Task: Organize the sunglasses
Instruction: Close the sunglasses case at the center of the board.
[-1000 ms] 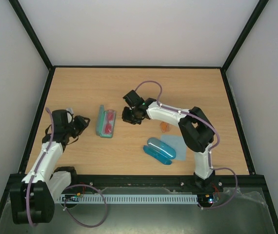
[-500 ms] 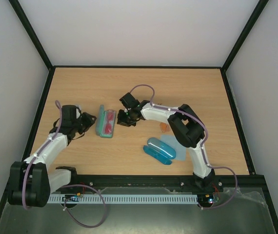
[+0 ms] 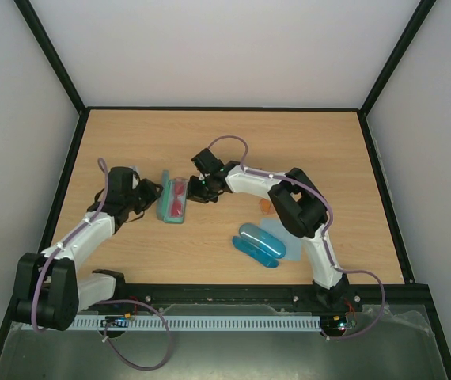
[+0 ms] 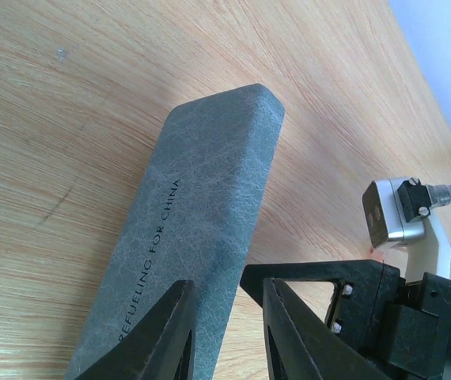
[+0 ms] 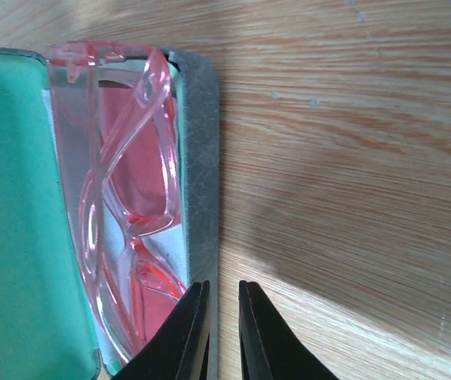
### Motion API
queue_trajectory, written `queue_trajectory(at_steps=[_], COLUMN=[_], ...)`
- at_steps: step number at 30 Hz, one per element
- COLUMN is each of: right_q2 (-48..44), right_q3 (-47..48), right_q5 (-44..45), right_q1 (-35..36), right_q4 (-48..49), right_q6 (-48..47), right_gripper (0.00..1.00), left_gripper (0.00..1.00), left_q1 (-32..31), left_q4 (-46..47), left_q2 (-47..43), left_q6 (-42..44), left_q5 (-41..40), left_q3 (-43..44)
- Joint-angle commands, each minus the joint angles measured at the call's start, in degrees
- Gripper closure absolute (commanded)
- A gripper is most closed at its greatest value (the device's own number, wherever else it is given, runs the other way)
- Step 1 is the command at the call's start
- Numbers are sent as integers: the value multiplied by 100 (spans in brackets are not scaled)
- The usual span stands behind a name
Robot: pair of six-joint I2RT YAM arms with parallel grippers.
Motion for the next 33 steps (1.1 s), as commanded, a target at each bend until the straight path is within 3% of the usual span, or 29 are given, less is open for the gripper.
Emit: queue_trajectory(at_steps=[1, 7, 33], right_q2=[3, 193, 494], right_q3=[68, 57, 88], right_q5=[106, 10, -430], right_q1=[21, 8, 30], right_q4=[-248, -162, 355], right_q6=[-38, 5, 313], right_gripper=[89, 94, 95], left_gripper=[73, 73, 77], left_q1=[-29, -120, -1281], left_q4=[91, 184, 974], left_q2=[82, 150, 1379], left_q6=[-21, -45, -406], left_q5=[-109, -168, -539], left_q3=[179, 180, 363])
